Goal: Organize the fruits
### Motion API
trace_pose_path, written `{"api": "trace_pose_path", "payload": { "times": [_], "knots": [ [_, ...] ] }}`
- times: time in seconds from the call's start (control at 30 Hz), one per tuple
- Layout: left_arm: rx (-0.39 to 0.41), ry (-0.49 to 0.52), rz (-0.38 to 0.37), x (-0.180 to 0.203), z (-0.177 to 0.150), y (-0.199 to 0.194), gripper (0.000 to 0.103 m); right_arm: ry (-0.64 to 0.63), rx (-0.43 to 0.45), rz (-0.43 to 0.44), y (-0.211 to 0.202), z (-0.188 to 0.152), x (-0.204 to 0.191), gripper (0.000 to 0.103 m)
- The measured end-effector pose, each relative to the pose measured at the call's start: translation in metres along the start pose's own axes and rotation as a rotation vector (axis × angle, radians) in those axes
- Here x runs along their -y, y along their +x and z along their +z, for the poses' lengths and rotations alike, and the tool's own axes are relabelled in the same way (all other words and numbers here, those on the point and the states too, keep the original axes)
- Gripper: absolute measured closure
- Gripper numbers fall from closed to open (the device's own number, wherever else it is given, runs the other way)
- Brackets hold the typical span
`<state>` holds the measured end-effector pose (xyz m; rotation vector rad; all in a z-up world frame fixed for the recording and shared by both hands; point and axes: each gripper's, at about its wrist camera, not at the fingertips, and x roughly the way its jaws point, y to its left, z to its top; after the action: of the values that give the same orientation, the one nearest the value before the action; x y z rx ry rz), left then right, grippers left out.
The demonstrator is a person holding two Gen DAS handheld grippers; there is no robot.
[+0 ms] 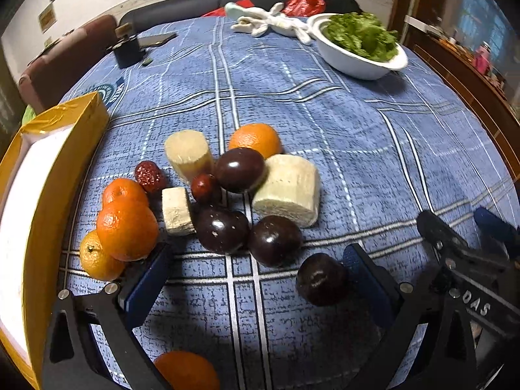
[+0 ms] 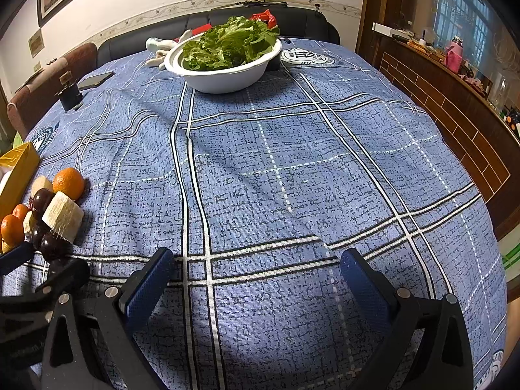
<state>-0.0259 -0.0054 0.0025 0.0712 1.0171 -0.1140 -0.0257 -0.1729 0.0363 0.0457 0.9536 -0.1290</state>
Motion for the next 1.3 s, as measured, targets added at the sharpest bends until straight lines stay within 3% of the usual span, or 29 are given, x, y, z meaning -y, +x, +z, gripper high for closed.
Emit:
{"api": "trace_pose_path", "payload": {
  "times": [0.2,1.3],
  "knots": [
    [-0.005,0.03,-0.023,-0.0002,0.0004,-0.0009,0.0,0.0,0.0,0.0,-0.0002,-0.0001,0.0001,0.0],
    [0.045,-0.02,-0.01,-0.0033,-0.0076,-0.0055,0.001,0.0,0.0,0.001,-0.0006,0.0,-0.0002,0.0]
  ]
}}
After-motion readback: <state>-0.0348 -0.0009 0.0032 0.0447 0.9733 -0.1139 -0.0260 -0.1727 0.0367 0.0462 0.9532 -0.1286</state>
